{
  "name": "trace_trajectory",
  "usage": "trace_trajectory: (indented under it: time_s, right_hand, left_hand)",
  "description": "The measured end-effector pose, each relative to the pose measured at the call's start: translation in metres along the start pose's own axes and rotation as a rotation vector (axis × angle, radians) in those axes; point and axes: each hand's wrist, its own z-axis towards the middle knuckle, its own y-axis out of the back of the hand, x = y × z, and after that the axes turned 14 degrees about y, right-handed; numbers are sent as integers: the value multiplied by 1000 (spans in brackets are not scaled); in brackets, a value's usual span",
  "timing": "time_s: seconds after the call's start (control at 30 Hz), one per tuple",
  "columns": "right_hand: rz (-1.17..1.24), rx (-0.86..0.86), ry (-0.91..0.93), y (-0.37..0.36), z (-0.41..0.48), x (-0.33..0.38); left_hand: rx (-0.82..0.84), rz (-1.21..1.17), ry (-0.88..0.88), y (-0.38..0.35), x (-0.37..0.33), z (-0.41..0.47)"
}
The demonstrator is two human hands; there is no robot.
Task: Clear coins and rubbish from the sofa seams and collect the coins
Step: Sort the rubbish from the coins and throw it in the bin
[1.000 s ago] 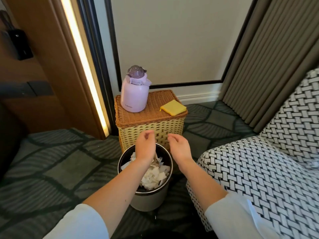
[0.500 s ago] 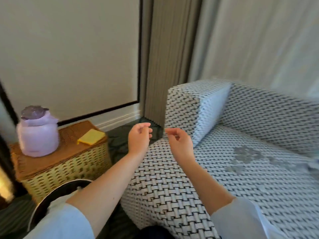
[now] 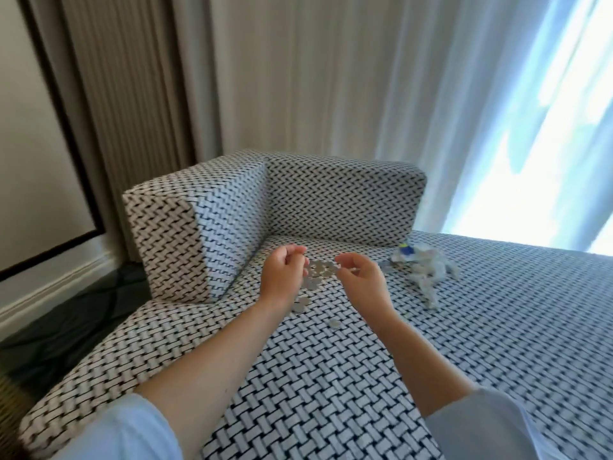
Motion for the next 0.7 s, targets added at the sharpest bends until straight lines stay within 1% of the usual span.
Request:
trace_trajectory:
  time_s: [0.2, 0.33, 0.47, 0.57, 0.7]
  right_hand:
    - [-86, -122, -54, 67, 1, -54]
    - [-118, -146, -122, 95, 0, -87]
    - [-148, -150, -140, 111, 2, -119]
    - [-252, -144, -140, 121, 9, -138]
    - [-366, -141, -103, 127, 23, -158]
  left_hand:
    - [185, 152, 11, -78, 22, -3]
    - [273, 219, -6, -116, 36, -2]
    - [317, 269, -6, -148, 50, 7]
    - [333, 336, -45, -165, 60, 16]
    - [297, 362, -61, -187, 66, 31]
